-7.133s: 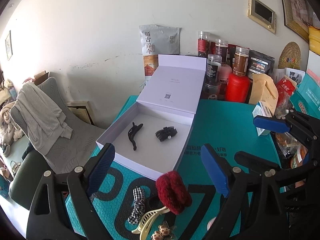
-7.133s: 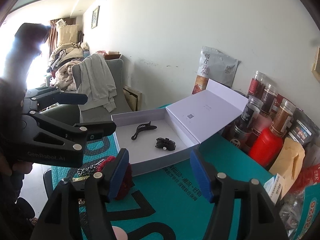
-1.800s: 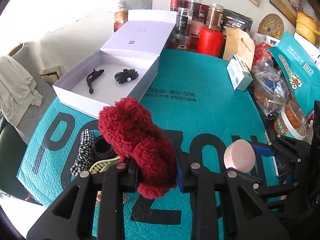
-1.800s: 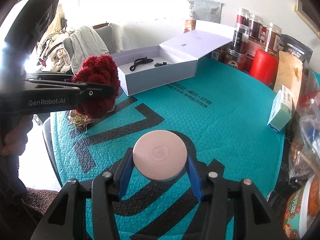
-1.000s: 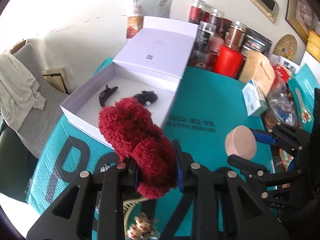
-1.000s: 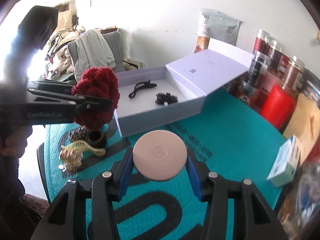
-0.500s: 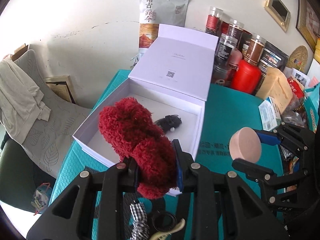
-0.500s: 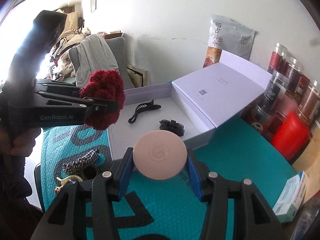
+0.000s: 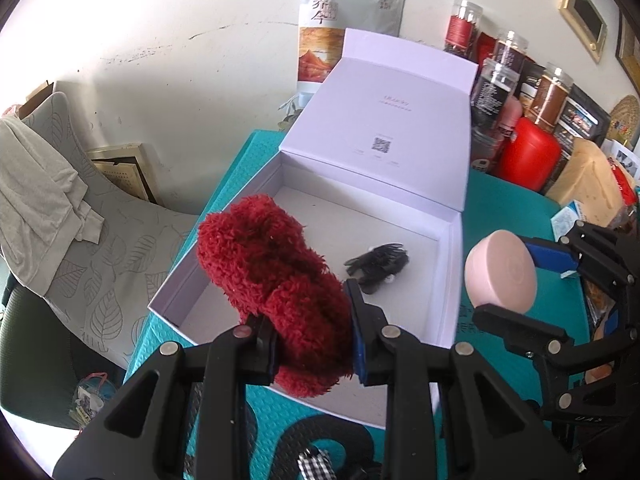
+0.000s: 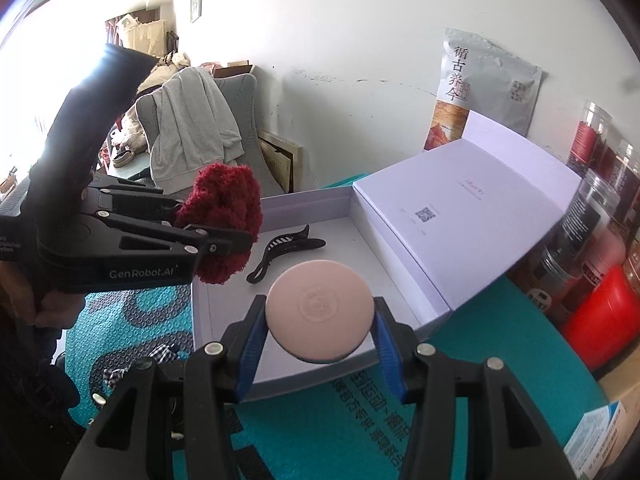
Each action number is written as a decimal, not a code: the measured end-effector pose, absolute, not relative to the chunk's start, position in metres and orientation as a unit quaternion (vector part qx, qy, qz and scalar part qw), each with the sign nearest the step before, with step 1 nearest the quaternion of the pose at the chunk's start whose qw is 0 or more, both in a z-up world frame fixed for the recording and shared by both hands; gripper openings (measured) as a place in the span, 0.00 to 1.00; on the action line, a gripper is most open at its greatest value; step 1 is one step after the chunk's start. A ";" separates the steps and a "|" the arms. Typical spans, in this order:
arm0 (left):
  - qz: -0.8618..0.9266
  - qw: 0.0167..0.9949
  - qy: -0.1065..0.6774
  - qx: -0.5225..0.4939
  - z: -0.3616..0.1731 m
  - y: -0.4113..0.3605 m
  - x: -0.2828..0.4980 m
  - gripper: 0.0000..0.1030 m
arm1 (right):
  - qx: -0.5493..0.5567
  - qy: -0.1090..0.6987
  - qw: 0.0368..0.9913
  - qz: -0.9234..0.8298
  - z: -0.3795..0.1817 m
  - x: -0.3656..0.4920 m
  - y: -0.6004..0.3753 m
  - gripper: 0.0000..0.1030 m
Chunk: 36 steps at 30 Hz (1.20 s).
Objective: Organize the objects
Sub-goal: 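Carry the red scrunchie and pink compact over the open white box, then lower both items into the box and open both tools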
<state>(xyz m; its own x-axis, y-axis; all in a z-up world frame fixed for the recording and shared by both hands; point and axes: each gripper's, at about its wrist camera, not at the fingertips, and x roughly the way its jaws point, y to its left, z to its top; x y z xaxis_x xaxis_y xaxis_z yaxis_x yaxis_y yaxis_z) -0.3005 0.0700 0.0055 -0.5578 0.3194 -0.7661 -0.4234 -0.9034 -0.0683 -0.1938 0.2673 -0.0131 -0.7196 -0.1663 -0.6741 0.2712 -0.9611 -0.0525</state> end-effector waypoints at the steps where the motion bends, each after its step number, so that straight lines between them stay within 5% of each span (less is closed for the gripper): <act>1: 0.880 0.210 0.063 -0.422 0.003 0.070 -0.304 0.24 | 0.355 0.074 0.119 -0.924 -0.014 -0.198 0.268 0.50; 36: 0.865 0.228 0.128 -0.428 -0.062 0.107 -0.406 0.25 | 0.429 0.101 0.141 -0.886 -0.090 -0.316 0.267 0.50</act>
<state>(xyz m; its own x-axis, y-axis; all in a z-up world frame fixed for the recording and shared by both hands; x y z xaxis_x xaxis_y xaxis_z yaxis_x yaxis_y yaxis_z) -0.4059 0.1067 -0.0615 -0.5297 0.2854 -0.7987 -0.5043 -0.8631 0.0260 -0.3162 0.2668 -0.0898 -0.5912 -0.1638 -0.7897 0.3375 -0.9395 -0.0579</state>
